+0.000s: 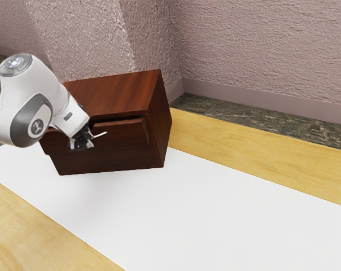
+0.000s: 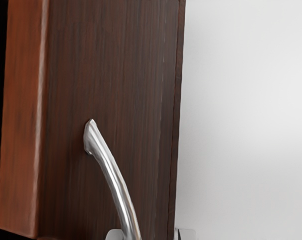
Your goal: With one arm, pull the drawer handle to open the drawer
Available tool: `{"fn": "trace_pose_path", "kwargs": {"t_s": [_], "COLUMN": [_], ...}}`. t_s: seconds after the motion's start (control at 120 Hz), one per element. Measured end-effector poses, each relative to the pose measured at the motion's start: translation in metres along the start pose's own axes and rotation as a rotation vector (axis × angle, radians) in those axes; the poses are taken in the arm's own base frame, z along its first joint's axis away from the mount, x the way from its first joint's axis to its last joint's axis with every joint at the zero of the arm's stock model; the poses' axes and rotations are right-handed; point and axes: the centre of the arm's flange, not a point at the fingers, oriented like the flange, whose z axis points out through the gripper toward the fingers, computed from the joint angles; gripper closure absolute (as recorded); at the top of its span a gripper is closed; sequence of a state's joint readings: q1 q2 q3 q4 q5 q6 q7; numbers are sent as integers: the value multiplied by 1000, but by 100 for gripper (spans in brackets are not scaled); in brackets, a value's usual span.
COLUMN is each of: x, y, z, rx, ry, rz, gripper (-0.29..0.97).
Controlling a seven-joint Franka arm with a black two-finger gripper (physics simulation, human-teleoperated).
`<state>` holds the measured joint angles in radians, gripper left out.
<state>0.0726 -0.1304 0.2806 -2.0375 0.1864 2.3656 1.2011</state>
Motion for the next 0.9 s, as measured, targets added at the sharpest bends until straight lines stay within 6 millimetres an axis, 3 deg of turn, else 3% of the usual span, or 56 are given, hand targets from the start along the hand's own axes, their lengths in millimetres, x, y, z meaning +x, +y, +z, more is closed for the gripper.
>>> {"fn": "trace_pose_path", "kwargs": {"t_s": [0.458, 0.9], "x": [-10, -15], "y": [40, 67], "z": [-16, -30], "rx": [-22, -25], "ry": [33, 61], "rz": [3, 6], "gripper": [64, 65]}}
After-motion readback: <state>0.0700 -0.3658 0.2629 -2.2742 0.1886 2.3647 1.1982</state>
